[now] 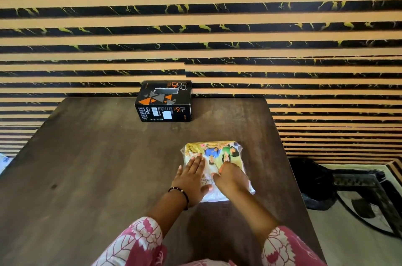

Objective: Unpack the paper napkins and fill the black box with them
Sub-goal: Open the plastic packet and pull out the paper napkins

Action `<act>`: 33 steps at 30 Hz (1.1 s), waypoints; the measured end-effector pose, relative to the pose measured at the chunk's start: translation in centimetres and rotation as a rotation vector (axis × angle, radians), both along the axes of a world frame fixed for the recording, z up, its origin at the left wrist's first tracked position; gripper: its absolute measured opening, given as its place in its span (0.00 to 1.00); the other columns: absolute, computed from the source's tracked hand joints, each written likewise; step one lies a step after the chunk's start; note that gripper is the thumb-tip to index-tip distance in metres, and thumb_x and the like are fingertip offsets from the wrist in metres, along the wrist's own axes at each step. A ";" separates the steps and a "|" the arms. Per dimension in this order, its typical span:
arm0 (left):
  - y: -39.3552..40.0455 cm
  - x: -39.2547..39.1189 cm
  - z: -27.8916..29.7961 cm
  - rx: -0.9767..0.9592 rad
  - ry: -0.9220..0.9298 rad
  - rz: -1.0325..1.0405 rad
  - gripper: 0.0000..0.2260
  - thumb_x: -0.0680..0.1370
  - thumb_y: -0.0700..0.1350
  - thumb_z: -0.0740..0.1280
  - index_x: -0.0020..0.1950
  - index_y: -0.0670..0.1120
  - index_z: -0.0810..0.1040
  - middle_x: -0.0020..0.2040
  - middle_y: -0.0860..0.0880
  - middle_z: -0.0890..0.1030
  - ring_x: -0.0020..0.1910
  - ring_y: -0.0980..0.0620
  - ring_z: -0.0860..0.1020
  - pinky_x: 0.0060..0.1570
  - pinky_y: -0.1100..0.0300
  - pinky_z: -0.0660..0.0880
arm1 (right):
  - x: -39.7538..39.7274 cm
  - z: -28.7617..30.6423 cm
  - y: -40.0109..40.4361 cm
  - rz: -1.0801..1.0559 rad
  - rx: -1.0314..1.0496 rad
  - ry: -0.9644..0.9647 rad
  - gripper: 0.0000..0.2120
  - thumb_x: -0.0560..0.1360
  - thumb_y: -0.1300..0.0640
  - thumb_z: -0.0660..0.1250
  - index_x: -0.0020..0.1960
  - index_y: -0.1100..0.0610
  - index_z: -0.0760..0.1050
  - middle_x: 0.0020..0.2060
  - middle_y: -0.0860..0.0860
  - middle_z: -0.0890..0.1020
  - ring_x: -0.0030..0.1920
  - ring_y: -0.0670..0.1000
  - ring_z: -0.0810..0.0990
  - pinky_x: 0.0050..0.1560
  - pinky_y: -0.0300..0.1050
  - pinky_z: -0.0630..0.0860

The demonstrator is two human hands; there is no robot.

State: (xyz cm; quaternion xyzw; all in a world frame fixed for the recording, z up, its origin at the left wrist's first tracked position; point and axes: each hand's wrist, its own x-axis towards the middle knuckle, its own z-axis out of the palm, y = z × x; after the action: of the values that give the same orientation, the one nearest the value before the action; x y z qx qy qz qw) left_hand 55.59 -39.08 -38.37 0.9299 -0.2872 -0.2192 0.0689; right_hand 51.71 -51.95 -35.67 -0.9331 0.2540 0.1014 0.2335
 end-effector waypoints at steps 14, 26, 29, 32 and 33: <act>0.1 0.0 -0.7 0.004 0.048 0.015 0.36 0.78 0.58 0.55 0.74 0.49 0.35 0.76 0.52 0.34 0.75 0.51 0.36 0.73 0.45 0.45 | -0.6 -0.1 -0.3 0.281 -0.137 -0.106 0.10 0.77 0.51 0.59 0.54 0.55 0.72 0.50 0.53 0.81 0.51 0.55 0.79 0.39 0.44 0.66; 0.1 -0.2 -0.5 -0.012 0.057 0.049 0.35 0.78 0.59 0.54 0.74 0.50 0.35 0.76 0.53 0.35 0.75 0.52 0.36 0.73 0.45 0.43 | -1.2 -0.6 -0.5 0.215 0.002 -0.176 0.08 0.77 0.49 0.58 0.53 0.51 0.70 0.49 0.49 0.83 0.47 0.53 0.80 0.38 0.42 0.66; 0.0 -0.2 -0.5 -0.018 0.059 0.057 0.35 0.78 0.59 0.54 0.74 0.51 0.35 0.76 0.53 0.35 0.75 0.52 0.36 0.73 0.45 0.43 | -0.8 -0.5 -0.7 0.208 0.074 -0.152 0.07 0.76 0.50 0.60 0.53 0.48 0.72 0.50 0.47 0.83 0.50 0.53 0.80 0.41 0.44 0.70; 0.0 -0.1 -0.5 -0.025 0.067 0.057 0.35 0.77 0.59 0.55 0.74 0.51 0.35 0.76 0.53 0.35 0.75 0.52 0.36 0.73 0.45 0.43 | -0.5 -0.2 -0.7 0.132 0.149 -0.159 0.07 0.74 0.53 0.60 0.44 0.47 0.76 0.44 0.47 0.84 0.45 0.51 0.80 0.42 0.45 0.75; 0.1 -0.1 -0.4 -0.027 0.066 0.056 0.35 0.77 0.59 0.55 0.74 0.51 0.36 0.76 0.53 0.35 0.75 0.52 0.36 0.73 0.45 0.44 | -0.4 -0.2 -0.8 0.099 0.187 -0.166 0.06 0.73 0.53 0.61 0.41 0.45 0.76 0.43 0.46 0.84 0.44 0.50 0.80 0.42 0.46 0.75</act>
State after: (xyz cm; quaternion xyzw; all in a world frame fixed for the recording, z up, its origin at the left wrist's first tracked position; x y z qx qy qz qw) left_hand 55.54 -39.01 -38.80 0.9288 -0.2617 -0.2438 0.0972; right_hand 51.29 -52.76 -35.86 -0.9239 0.1769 0.0585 0.3342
